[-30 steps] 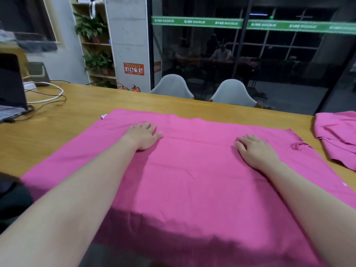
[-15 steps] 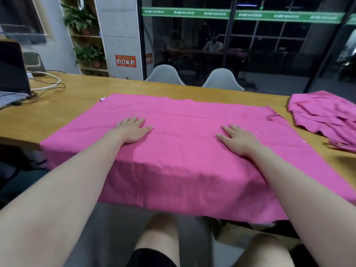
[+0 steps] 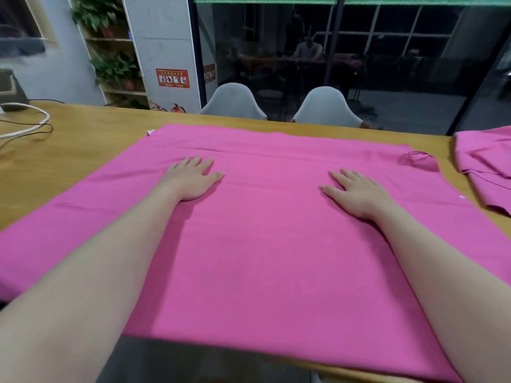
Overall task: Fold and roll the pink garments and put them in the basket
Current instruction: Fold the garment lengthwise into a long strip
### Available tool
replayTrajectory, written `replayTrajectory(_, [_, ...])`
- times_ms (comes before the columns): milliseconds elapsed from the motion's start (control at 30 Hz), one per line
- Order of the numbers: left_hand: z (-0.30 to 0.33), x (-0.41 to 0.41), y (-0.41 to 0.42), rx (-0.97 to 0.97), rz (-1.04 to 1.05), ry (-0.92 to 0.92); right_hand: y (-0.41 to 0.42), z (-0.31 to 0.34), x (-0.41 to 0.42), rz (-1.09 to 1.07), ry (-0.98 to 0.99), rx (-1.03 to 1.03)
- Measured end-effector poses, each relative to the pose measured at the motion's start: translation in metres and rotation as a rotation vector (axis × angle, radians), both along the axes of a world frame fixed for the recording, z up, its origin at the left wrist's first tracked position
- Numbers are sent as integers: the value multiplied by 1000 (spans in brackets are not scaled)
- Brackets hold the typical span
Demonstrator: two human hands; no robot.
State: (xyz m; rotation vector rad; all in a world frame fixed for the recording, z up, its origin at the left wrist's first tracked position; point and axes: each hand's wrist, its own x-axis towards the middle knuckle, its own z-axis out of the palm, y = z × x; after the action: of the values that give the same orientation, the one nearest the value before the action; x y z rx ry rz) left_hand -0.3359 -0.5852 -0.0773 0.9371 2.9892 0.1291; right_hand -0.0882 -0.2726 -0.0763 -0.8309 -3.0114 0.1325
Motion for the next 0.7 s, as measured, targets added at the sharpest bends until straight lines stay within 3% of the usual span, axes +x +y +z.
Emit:
replayTrajectory(167, [3, -40, 35, 2, -5, -18, 33, 1, -42, -9, 20, -9])
replayTrajectory(233, [6, -34, 39, 1, 28, 55, 31, 4, -44, 0, 45, 1])
replayTrajectory(300, [18, 1, 49, 2, 36, 177, 22, 9, -37, 5, 71, 126])
replayTrajectory(367, [31, 64, 67, 74, -46, 156, -1, 20, -26, 12, 73, 227])
replayTrajectory(467, [21, 174, 78, 63, -266, -55, -61, 20, 10, 105, 64, 121])
replayTrajectory(533, [3, 224, 63, 33, -328, 36, -102, 9, 53, 179, 114, 2])
replayTrajectory(700, [-1, 243, 18, 42, -340, -61, -136, 3, 155, 154, 80, -89])
